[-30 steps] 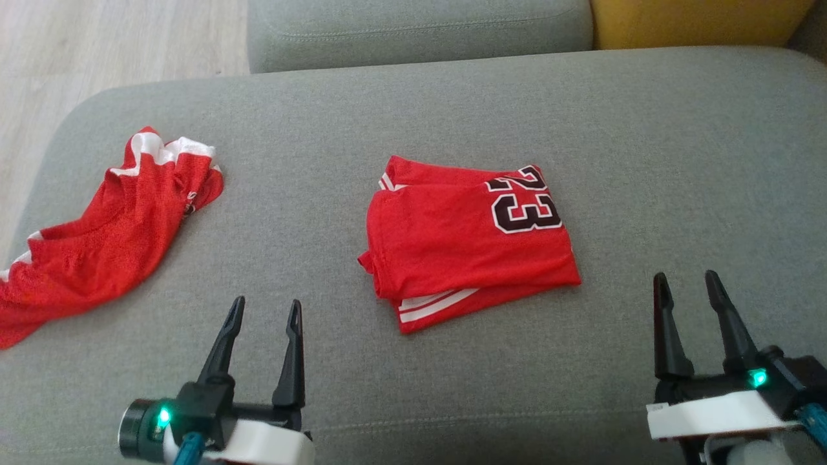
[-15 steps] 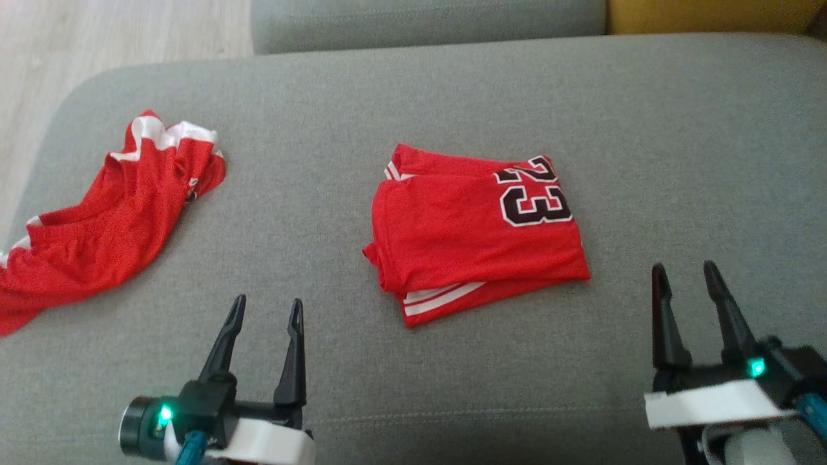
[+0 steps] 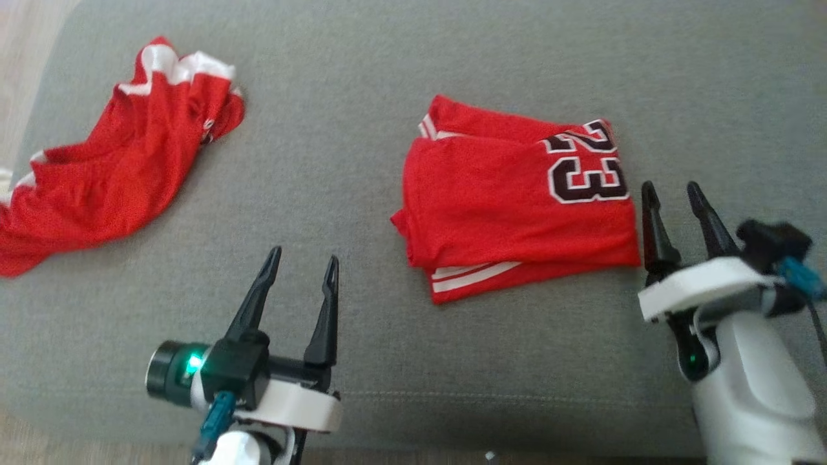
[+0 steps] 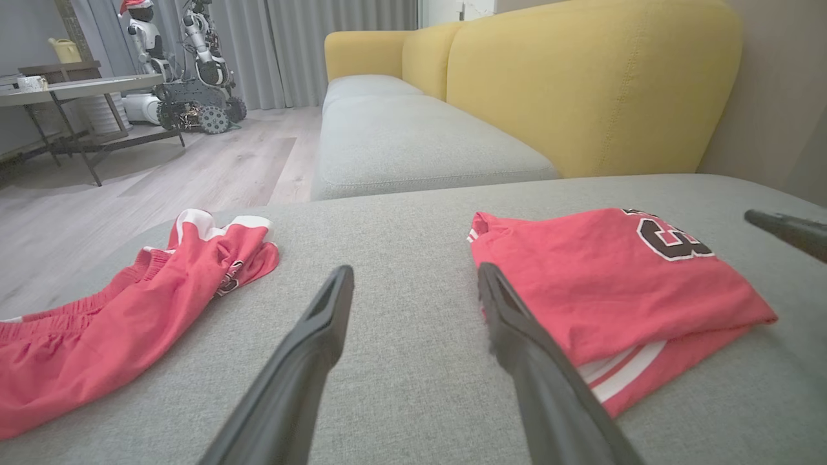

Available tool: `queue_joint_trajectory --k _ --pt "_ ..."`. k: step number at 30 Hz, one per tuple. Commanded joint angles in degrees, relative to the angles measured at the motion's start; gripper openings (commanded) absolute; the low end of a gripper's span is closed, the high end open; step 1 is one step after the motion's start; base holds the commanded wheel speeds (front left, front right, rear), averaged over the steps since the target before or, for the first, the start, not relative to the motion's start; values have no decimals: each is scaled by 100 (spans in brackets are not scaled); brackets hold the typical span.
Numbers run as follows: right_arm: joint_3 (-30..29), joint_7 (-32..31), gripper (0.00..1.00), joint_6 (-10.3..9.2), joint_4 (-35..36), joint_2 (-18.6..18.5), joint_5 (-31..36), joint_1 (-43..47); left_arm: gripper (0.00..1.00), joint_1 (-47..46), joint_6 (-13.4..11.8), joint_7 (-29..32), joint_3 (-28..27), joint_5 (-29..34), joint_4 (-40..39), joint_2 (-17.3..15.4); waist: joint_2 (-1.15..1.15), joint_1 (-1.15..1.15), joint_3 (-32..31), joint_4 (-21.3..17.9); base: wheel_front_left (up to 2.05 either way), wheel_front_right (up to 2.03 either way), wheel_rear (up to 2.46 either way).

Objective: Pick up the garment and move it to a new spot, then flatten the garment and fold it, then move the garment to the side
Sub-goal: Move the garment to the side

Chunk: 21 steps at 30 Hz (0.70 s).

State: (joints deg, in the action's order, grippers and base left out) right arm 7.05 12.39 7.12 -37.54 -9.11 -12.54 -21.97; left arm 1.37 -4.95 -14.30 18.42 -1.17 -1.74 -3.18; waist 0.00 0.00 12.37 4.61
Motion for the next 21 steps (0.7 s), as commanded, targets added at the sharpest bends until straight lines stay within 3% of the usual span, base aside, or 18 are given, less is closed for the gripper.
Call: queue_joint_trajectory --k 1,5,6,7,8,9,15,21 --pt "308 -150 100 36 -116 -81 -159 -331 100 -268 -9 -70 -110 -6 -169 30 0 0 211 168 0 0 0" --pt "715 -498 100 36 -651 -265 -452 -734 100 -370 -34 -70 -30 -27 -133 30 0 0 359 247 0 0 0" --pt "815 -598 87 36 -755 -311 -515 -811 100 -393 -38 -70 -13 -27 -126 30 0 0 387 263 0 0 0" --pt "913 -719 42 36 -848 -345 -587 -870 100 -414 -43 -70 3 -27 -121 30 0 0 408 277 0 0 0" --pt "1021 -823 14 36 -906 -378 -657 -919 100 -431 -49 -70 15 -26 -121 30 0 0 428 285 0 0 0" --pt "1087 -886 0 36 -943 -433 -715 -967 100 -446 -58 -70 21 -27 -120 30 0 0 448 288 0 0 0" --pt "1196 -927 0 36 -829 -692 -957 -1168 100 -472 -117 -70 13 -49 -128 30 0 0 544 191 0 0 0" --pt "1139 -965 0 36 -415 -1217 -1037 -1408 100 -535 -55 -70 -21 -3 -181 18 0 0 794 -169 0 0 0"
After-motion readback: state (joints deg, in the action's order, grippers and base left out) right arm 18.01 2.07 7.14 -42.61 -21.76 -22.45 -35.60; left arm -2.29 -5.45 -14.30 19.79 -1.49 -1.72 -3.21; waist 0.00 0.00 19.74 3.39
